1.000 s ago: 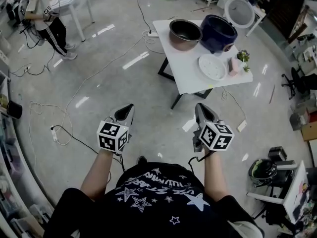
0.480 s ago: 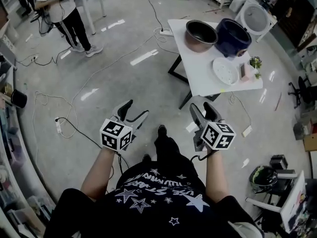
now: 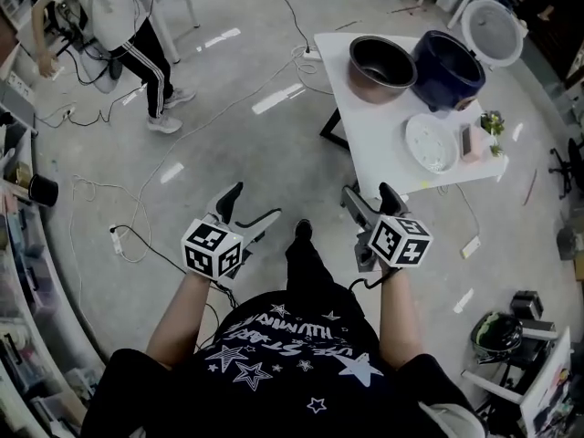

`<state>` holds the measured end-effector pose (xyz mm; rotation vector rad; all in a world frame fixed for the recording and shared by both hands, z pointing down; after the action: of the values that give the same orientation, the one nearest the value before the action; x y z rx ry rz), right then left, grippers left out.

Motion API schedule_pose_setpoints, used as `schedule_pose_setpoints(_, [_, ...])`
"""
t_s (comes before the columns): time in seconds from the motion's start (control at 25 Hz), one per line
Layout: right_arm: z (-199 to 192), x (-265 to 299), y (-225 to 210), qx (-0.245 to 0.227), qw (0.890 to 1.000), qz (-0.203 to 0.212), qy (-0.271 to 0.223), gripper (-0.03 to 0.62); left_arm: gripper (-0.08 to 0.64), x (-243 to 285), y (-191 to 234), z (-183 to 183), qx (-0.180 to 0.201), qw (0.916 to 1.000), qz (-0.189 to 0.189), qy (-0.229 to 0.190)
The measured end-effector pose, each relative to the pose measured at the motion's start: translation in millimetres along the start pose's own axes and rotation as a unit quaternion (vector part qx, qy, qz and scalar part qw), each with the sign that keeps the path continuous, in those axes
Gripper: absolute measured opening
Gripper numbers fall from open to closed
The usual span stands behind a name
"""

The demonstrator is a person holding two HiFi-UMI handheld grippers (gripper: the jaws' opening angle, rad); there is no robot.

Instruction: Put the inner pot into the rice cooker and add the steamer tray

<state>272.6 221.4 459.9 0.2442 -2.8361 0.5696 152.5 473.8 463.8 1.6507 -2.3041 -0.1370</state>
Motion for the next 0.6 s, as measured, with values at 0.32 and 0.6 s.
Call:
schedule_pose_setpoints(0.32, [58,93,-83,0.041,0.999,-0.033,-0.01,0.454,0.43,142,61,56,-0.011,0.9996,-0.024,0.009])
schedule_pose_setpoints(0.6, [102,163,-145,0.071,0.996,-0.049,-0.009,0.454,0.43,243,92,83,-0.022,0.9987,-0.038,0.026])
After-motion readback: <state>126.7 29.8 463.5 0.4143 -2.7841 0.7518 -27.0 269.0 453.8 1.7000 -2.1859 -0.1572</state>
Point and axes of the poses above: the fingertips, and each gripper's own axes: x forward along the fingers, y to its left, z out of its top, the point moved 6 cm from there along -x, backward along the fingers, and after that the axes turned 9 degrees about -y, right-handed, at the moved point
